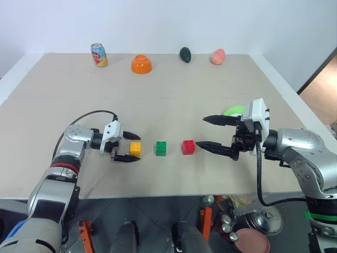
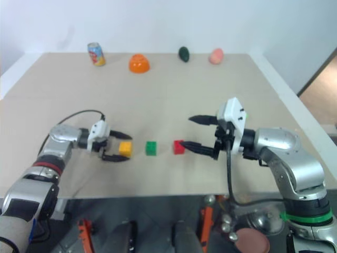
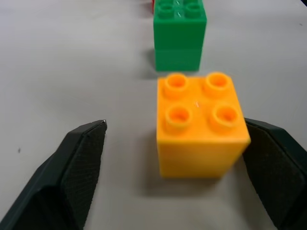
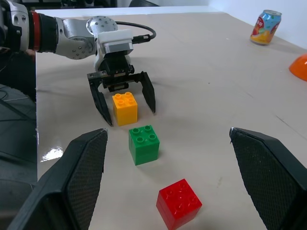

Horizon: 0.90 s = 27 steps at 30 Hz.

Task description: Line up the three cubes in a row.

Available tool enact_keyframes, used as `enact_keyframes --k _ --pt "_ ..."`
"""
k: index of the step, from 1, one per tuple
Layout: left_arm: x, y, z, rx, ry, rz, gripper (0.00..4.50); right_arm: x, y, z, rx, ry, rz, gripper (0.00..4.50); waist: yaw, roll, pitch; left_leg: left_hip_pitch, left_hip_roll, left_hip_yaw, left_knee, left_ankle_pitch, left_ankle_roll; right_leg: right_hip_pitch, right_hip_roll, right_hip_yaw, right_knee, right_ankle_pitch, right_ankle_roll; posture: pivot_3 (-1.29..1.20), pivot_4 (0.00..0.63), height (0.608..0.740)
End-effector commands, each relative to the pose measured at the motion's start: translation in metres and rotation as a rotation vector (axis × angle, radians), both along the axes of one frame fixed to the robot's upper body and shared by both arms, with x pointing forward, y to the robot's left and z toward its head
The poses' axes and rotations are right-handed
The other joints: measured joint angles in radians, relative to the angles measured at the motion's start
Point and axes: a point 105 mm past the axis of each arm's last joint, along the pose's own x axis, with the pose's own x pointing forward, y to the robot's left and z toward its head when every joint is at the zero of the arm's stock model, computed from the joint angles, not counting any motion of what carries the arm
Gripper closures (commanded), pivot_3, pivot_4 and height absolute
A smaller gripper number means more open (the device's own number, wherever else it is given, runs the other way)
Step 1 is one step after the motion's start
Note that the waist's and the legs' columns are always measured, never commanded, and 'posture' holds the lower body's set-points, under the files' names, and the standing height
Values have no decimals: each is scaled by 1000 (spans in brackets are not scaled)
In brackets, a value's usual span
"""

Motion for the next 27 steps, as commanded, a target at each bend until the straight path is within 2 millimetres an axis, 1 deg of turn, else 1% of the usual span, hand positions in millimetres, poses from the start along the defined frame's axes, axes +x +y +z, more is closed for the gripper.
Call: enact_keyframes --k 1,4,7,10,12,15,16,17,18,19,21,22,23,25,27 --pt "-1 17 21 4 -23 17 95 1 3 13 -2 -56 37 292 0 0 0 0 0 0 0 0 0 0 0 0 0 0 0 0 150 738" --pt "-10 29 27 25 22 29 95 5 3 15 -12 -65 50 292 0 0 0 1 0 0 -1 0 0 0 0 0 1 -1 -1 0 150 738" --pt "-26 46 36 56 71 41 95 9 5 19 -18 -80 68 292 -3 0 0 1 1 1 -1 0 0 0 0 1 1 -3 -4 0 150 738" --pt "-36 65 43 67 75 92 95 12 8 21 -16 -90 82 292 -4 0 0 1 1 1 -1 0 0 -1 0 2 3 -4 -5 0 150 738" --pt "-38 80 48 37 69 198 95 15 9 19 -20 -92 75 292 -3 0 0 2 1 1 -1 0 0 -2 0 2 5 -5 -6 0 150 738" --pt "-34 94 54 -104 -16 419 95 27 2 11 -15 -97 -28 292 -3 0 0 3 1 2 -1 0 0 -3 0 2 7 -6 -7 0 150 738" --pt "-31 100 51 -190 -48 565 95 40 -6 8 17 -95 -157 292 -3 0 0 2 2 2 -1 0 0 -3 0 2 8 -6 -7 0 150 738" --pt "-32 104 47 -270 -58 701 95 50 -16 3 56 -81 -279 292 -3 0 0 3 2 3 -1 0 0 -3 -1 2 8 -6 -7 0 150 738" --pt "-35 107 44 -318 -58 798 95 56 -24 -1 81 -70 -363 292 -3 0 -1 4 2 3 -1 0 0 -3 -3 2 10 -7 -7 0 150 738" --pt "-40 110 36 -355 -77 919 95 56 -30 -6 113 -65 -437 292 -2 -1 -1 3 1 4 -1 0 0 -4 -3 2 10 -6 -6 0 150 738" --pt "-49 110 28 -388 -88 1061 95 52 -36 -12 150 -59 -506 292 3 -2 -1 3 0 5 -1 -1 -1 -5 -4 3 11 -5 -2 0 150 738" --pt "-55 108 23 -406 -57 1122 95 50 -38 -16 174 -46 -549 292 5 -2 -1 1 0 5 -1 -1 -1 -6 -4 4 12 -4 -1 0 150 738" --pt "-61 103 19 -456 -24 1157 95 47 -39 -20 212 -22 -586 292 6 -2 -1 1 0 5 -1 -1 -1 -6 -4 4 12 -4 -1 0 150 738" --pt "-71 98 5 -487 44 1229 95 40 -34 -31 280 22 -652 292 5 -3 -2 1 0 5 0 0 -1 -7 -3 4 12 -4 0 0 150 738" --pt "-74 95 0 -495 56 1265 95 38 -30 -39 305 51 -692 292 4 -3 -3 4 0 5 -1 0 -1 -6 -2 5 12 -6 -6 0 150 738"
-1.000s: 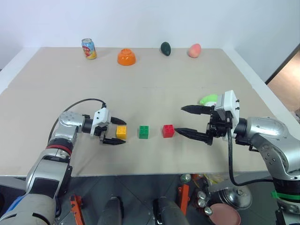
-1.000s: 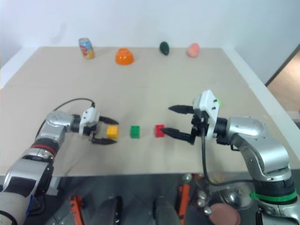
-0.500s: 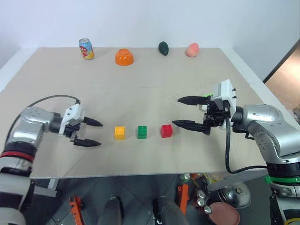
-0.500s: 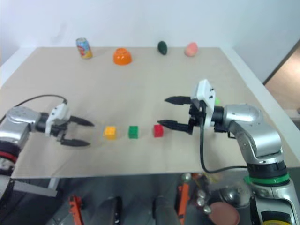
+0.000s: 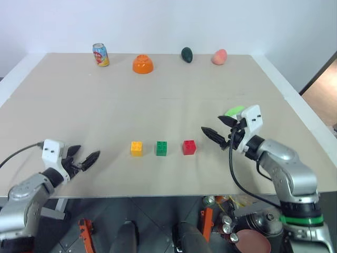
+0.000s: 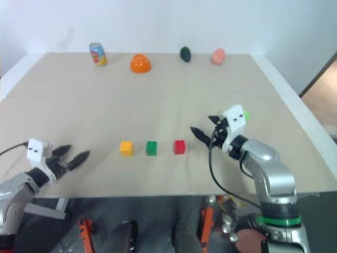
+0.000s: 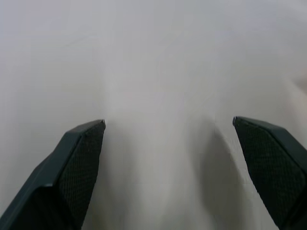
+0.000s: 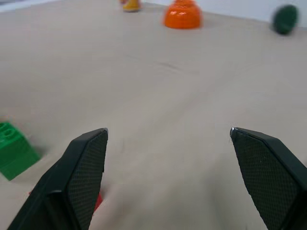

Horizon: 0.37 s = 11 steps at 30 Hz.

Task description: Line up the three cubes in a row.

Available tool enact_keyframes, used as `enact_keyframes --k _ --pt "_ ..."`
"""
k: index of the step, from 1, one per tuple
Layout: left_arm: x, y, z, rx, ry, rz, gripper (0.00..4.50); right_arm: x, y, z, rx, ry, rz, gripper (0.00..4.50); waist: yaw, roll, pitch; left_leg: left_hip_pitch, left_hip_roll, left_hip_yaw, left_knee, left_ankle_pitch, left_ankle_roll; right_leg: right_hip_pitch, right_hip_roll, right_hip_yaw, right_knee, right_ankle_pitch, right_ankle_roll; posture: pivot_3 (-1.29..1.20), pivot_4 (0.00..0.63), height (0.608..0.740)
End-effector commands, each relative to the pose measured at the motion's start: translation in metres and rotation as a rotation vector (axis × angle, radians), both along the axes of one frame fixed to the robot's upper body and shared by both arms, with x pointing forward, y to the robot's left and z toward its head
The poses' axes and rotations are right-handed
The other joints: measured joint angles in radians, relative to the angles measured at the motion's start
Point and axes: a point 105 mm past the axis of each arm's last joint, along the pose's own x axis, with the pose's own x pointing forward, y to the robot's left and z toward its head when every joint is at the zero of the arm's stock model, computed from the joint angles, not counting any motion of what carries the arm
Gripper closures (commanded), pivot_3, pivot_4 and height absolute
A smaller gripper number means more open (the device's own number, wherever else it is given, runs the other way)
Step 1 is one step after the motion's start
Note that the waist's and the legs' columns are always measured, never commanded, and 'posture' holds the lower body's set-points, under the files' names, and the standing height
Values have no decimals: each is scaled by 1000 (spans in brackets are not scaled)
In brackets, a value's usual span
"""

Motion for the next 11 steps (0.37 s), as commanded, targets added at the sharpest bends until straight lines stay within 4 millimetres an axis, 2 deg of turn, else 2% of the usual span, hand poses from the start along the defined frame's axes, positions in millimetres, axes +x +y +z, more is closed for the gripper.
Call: enact_keyframes --k 1,3,6,11 --pt "0 -3 11 -22 -31 82 95 -6 7 6 62 -32 -89 292 -1 0 -1 2 0 0 0 0 0 1 1 1 0 1 -1 0 150 738" --pt "6 -6 14 -34 -58 142 95 -1 7 -1 65 -48 -200 292 -2 -1 -1 3 0 -1 0 0 0 1 2 1 0 3 -4 0 150 738" --pt "12 -17 10 -58 -48 178 95 8 -7 -4 21 -112 -406 292 -3 -1 -1 5 -1 -1 0 0 0 1 2 2 0 6 -6 0 150 738" --pt "14 -18 -1 -42 -48 273 95 7 8 -24 36 -71 -462 292 -4 -2 -2 7 -2 -2 0 0 0 3 2 3 -1 9 -6 0 150 738"
